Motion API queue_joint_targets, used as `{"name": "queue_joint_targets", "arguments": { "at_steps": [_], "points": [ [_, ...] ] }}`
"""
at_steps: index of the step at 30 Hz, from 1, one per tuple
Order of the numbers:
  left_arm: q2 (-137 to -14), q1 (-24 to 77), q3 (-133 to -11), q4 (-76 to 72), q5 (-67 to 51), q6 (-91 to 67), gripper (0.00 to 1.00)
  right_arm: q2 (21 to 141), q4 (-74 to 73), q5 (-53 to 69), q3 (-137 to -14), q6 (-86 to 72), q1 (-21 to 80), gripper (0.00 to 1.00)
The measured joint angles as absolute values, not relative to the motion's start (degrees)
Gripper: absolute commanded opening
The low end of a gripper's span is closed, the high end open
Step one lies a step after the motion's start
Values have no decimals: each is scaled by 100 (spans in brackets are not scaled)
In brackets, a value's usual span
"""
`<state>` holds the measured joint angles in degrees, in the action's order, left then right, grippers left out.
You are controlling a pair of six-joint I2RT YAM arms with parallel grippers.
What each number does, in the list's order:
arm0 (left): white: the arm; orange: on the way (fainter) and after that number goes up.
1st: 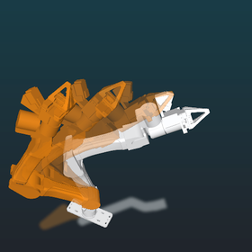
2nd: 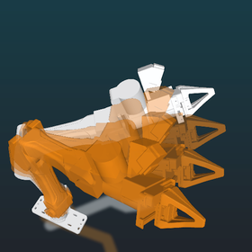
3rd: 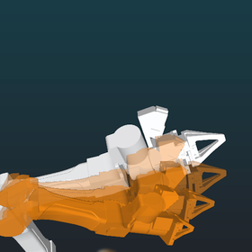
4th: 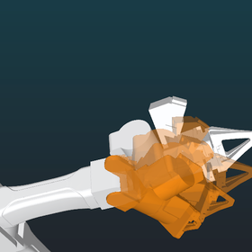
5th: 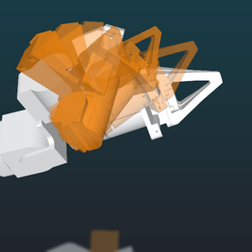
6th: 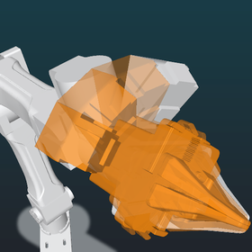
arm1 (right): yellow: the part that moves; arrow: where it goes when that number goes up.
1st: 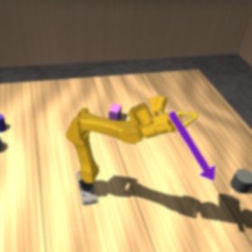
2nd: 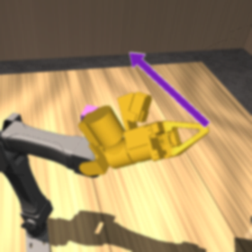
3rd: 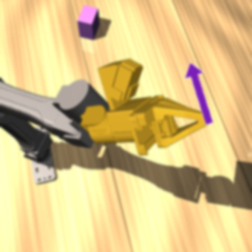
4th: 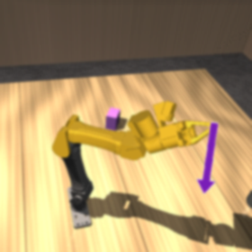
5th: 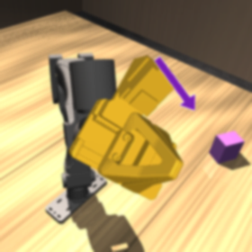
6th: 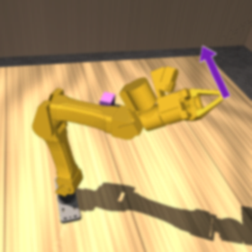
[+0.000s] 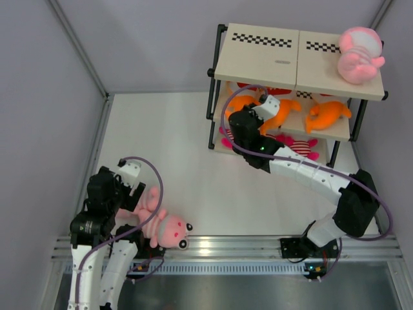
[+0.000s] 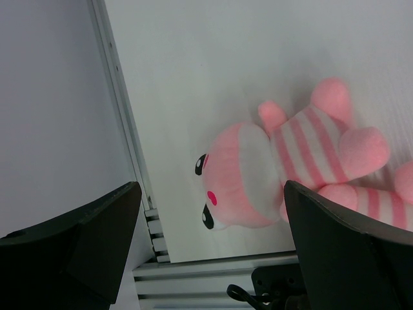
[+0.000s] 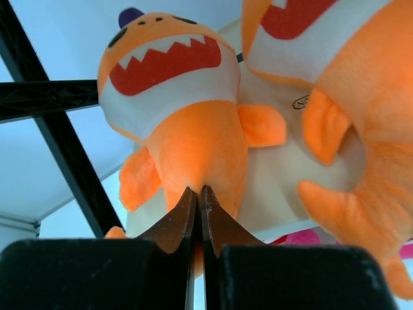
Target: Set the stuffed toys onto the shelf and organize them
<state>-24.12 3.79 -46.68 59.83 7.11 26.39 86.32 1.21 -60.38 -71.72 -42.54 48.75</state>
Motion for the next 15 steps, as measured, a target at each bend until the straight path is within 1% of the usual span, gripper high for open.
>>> {"name": "queue_joint_targets", "arguments": {
  "at_steps": [5, 12, 13, 14, 15],
  "points": [
    [-2412, 379, -4668, 5983, 709, 2659, 99, 8464, 342, -6165, -6801, -4359, 4875, 0],
    [-2412, 379, -4668, 5983, 711, 2676, 99, 8569, 572, -6066, -6912, -4086, 4847, 1],
    [-2410, 379, -4668, 5983, 714, 2676, 98, 8632, 593, -6055, -6976, -4064, 4831, 4],
    [-2410, 379, -4668, 5983, 714, 2676, 99, 8689, 604, -6045, -7030, -4056, 4818, 13],
    [-2410, 379, -4668, 5983, 714, 2676, 99, 8746, 624, -6023, -7083, -4053, 4801, 18]
  ]
}}
